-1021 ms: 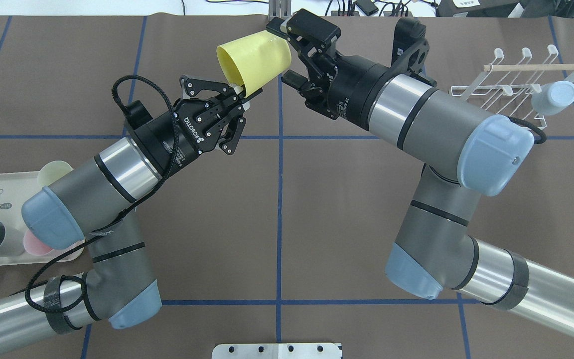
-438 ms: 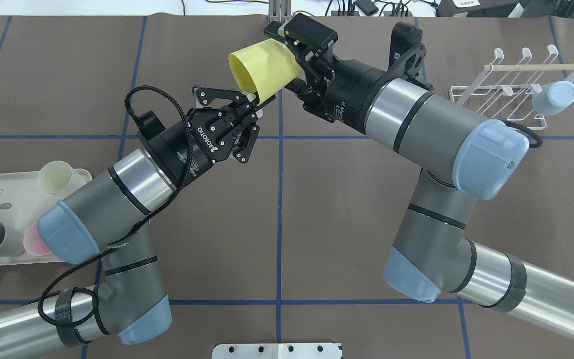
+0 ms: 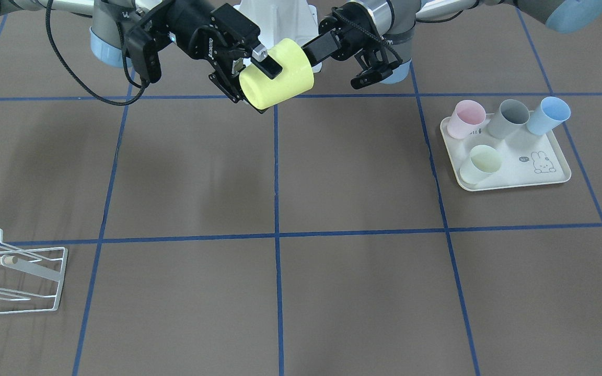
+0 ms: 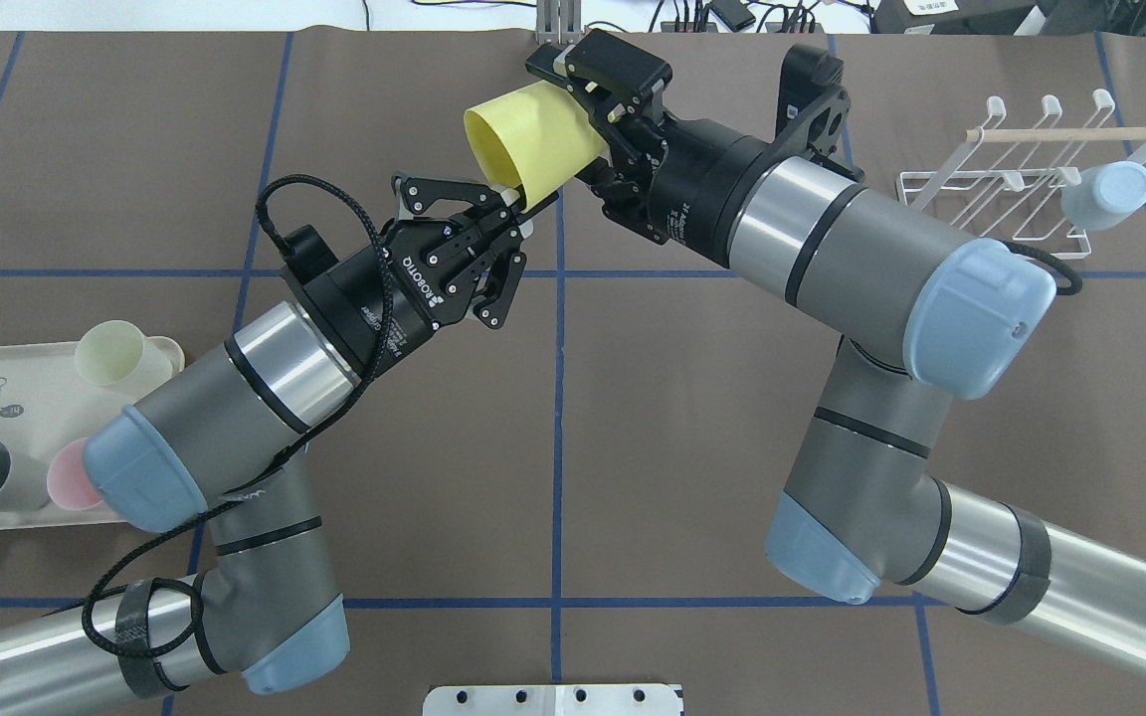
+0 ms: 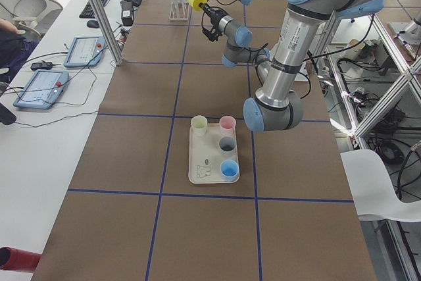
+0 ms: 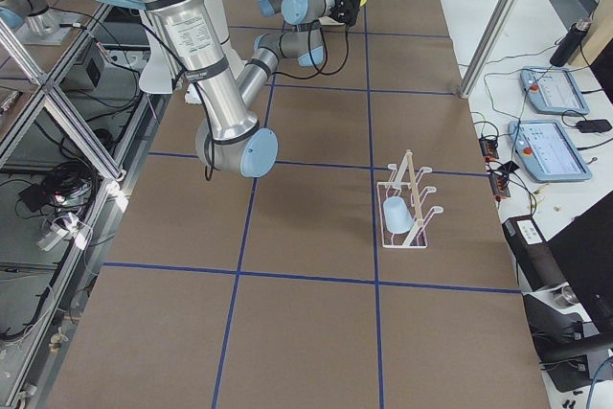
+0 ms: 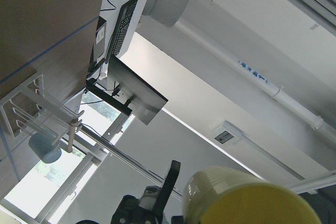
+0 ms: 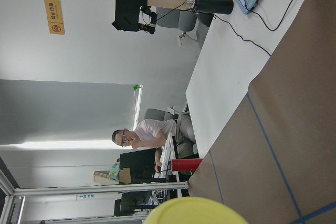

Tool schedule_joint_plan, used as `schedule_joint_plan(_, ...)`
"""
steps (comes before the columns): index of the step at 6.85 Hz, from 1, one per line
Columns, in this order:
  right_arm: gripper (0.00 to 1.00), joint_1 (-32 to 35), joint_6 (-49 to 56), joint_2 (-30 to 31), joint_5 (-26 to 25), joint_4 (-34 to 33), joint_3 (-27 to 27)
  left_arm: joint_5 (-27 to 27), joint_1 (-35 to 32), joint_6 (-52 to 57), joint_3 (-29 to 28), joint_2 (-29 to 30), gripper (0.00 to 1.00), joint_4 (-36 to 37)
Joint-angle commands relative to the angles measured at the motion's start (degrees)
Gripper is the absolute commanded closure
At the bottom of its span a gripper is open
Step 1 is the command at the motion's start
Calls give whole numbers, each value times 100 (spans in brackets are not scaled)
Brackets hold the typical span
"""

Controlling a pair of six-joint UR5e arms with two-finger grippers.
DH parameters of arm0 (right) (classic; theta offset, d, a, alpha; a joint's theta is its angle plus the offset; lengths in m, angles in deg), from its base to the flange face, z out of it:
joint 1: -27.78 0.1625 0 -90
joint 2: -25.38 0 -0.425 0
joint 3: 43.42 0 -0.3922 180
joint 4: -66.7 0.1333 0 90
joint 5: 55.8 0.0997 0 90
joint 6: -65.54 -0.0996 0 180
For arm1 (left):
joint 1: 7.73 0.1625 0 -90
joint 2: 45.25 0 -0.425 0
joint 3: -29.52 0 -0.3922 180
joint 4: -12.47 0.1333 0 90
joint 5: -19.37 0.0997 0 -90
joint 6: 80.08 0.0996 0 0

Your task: Transfer IKEA cup to right arm and place on rack

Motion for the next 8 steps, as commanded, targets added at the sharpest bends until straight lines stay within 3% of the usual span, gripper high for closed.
schedule_joint_plan(1, 100, 0, 69, 17, 9, -11, 1, -32, 2, 20, 35, -5, 96, -43)
schedule_joint_plan(2, 100, 0, 69, 17, 9, -29, 1, -84, -6, 38, 53, -14, 2, -9)
schedule_joint_plan(4, 100, 78, 69, 9, 0, -47, 9, -76, -33, 47, 114, -31, 0, 0)
schedule_joint_plan(8, 100, 1112, 25, 183, 481, -64, 36, -365, -251, 565, 378, -250, 0, -17)
